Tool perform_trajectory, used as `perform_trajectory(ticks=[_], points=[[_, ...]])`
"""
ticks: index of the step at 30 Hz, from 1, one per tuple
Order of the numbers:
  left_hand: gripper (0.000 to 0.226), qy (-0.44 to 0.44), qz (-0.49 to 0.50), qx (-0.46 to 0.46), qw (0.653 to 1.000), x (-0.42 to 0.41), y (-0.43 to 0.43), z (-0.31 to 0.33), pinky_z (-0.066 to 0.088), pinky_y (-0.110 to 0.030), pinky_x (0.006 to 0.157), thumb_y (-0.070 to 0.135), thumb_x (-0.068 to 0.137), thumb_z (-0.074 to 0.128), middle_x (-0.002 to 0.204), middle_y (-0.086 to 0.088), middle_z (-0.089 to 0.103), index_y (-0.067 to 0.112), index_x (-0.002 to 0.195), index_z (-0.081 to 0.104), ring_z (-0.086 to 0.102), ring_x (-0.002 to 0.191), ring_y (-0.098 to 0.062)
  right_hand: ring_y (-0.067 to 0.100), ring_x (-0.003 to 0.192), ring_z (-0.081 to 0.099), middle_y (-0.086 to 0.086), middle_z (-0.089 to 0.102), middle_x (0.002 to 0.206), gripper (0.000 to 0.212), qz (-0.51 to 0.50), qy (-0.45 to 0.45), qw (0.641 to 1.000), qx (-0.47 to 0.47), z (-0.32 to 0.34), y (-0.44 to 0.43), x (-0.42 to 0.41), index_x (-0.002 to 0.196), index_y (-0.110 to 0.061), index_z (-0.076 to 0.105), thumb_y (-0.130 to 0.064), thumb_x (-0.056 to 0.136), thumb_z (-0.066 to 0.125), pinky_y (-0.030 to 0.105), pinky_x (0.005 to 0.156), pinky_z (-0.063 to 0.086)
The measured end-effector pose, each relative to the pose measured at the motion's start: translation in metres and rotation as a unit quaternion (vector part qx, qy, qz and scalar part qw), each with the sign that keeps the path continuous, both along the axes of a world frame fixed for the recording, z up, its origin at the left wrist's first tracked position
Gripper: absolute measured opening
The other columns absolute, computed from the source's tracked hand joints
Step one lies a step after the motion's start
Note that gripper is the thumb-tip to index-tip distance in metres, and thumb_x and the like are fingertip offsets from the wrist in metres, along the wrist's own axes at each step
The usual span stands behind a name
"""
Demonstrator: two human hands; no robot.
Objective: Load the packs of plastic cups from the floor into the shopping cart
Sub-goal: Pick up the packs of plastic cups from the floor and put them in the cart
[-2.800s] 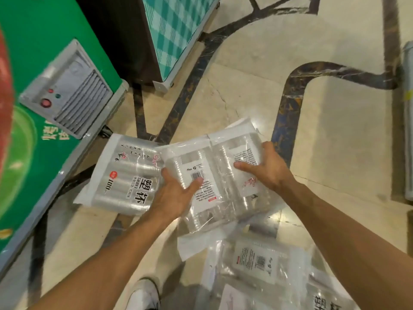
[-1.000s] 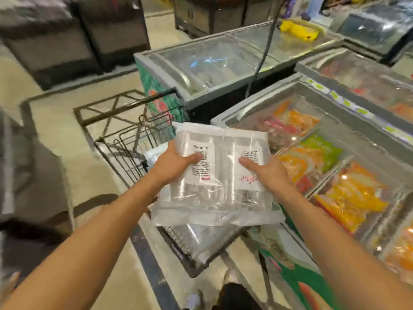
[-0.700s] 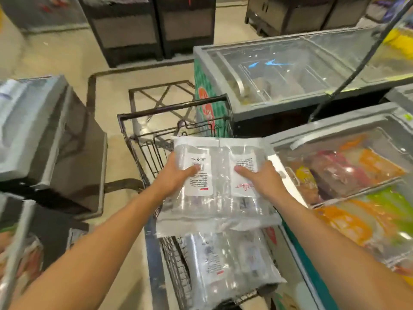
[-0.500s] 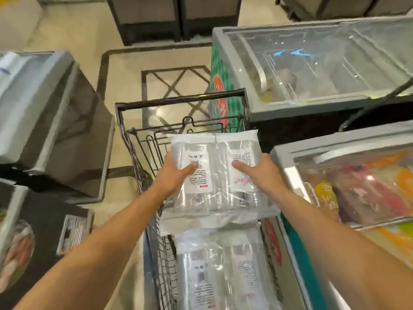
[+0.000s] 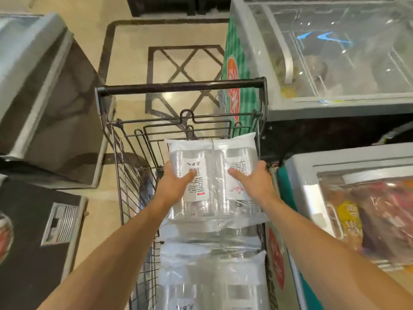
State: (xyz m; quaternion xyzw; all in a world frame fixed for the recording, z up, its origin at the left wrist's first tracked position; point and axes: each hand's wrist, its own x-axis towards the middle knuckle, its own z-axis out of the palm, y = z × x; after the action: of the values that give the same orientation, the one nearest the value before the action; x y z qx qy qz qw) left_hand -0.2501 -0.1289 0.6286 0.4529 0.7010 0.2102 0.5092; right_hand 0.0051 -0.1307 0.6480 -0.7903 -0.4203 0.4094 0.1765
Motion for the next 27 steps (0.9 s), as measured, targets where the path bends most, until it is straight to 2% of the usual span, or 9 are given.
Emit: perform_trajectory(ticks=[4,6,8,10,12,15,18,22,27], points=[[0.110,0.144,0.006,0.016,0.989,0.000,-0.001,0.003,0.061,-0.050,0.092,0.099,0.074,0.055,0.126,0.003,0.069,0.038,0.160,0.024,0.070,0.106,-0.027,0.021,0.093,0.058,0.006,0.056,0.116,0.079,-0.015,-0.023,1.000,0.006,0.006,-0.001,-0.009,0.126,-0.013,0.033,-0.055,0.084,0.086,0.033,0.067,0.045],[0.103,0.139,-0.004,0.021,0.990,-0.003,0.000,-0.001,0.063,-0.052,0.088,0.089,0.083,0.061,0.123,0.005,0.070,0.031,0.161,0.025,0.072,0.106,-0.027,0.027,0.106,0.061,0.008,0.057,0.123,0.087,-0.025,-0.031,0.999,0.015,0.012,-0.004,-0.014,0.131,-0.012,0.036,-0.060,0.079,0.087,0.042,0.080,0.054],[0.101,0.099,0.012,-0.002,0.995,0.001,0.000,0.018,0.061,-0.056,0.096,0.076,0.089,0.067,0.140,-0.008,0.066,0.018,0.161,0.026,0.071,0.117,-0.032,0.029,0.123,0.054,0.011,0.049,0.138,0.097,-0.027,-0.070,0.997,0.024,0.022,-0.009,-0.019,0.143,-0.009,0.036,-0.064,0.079,0.084,0.043,0.095,0.053],[0.110,0.088,0.013,-0.015,0.996,0.001,-0.001,0.037,0.053,-0.054,0.111,0.074,0.091,0.064,0.160,-0.018,0.050,0.012,0.168,0.014,0.060,0.136,-0.039,0.030,0.130,0.046,0.014,0.044,0.144,0.095,-0.011,-0.129,0.991,0.037,0.037,-0.015,-0.019,0.149,-0.006,0.036,-0.065,0.087,0.077,0.039,0.097,0.045],[0.111,0.102,-0.013,0.027,0.994,-0.001,-0.004,0.055,0.043,-0.053,0.120,0.077,0.093,0.059,0.169,-0.014,0.039,0.015,0.171,0.012,0.045,0.151,-0.037,0.030,0.129,0.048,0.014,0.047,0.142,0.084,0.012,-0.183,0.982,0.050,0.056,-0.023,-0.014,0.148,-0.008,0.041,-0.064,0.093,0.070,0.038,0.094,0.044],[0.089,0.170,-0.094,0.098,0.976,-0.001,-0.018,0.100,0.033,-0.054,0.126,0.060,0.104,0.057,0.174,-0.006,0.031,0.022,0.172,0.014,0.034,0.159,-0.031,0.029,0.131,0.051,0.010,0.051,0.144,0.076,0.046,-0.207,0.975,0.067,0.088,-0.038,-0.007,0.152,-0.013,0.043,-0.061,0.098,0.064,0.043,0.102,0.048],[0.075,0.228,-0.212,0.177,0.934,0.008,-0.036,0.152,0.029,-0.050,0.129,0.055,0.109,0.051,0.173,-0.005,0.034,0.024,0.171,0.022,0.033,0.158,-0.028,0.028,0.133,0.051,0.009,0.052,0.146,0.070,0.071,-0.240,0.963,0.101,0.130,-0.061,-0.010,0.154,-0.016,0.044,-0.059,0.101,0.060,0.045,0.107,0.046],[0.069,0.295,-0.364,0.284,0.837,0.021,-0.071,0.217,0.031,-0.049,0.128,0.057,0.110,0.041,0.171,-0.006,0.039,0.025,0.170,0.026,0.037,0.156,-0.028,0.028,0.134,0.052,0.008,0.054,0.148,0.065,0.110,-0.315,0.933,0.136,0.189,-0.115,-0.020,0.155,-0.016,0.044,-0.054,0.104,0.056,0.044,0.110,0.044],[0.066,0.328,-0.465,0.375,0.732,0.021,-0.131,0.287,0.033,-0.051,0.124,0.055,0.110,0.039,0.169,-0.010,0.040,0.027,0.169,0.028,0.038,0.154,-0.034,0.038,0.126,0.059,0.015,0.063,0.139,0.063,0.086,-0.402,0.896,0.168,0.248,-0.212,-0.039,0.143,-0.010,0.059,-0.054,0.099,0.049,0.050,0.107,0.046]])
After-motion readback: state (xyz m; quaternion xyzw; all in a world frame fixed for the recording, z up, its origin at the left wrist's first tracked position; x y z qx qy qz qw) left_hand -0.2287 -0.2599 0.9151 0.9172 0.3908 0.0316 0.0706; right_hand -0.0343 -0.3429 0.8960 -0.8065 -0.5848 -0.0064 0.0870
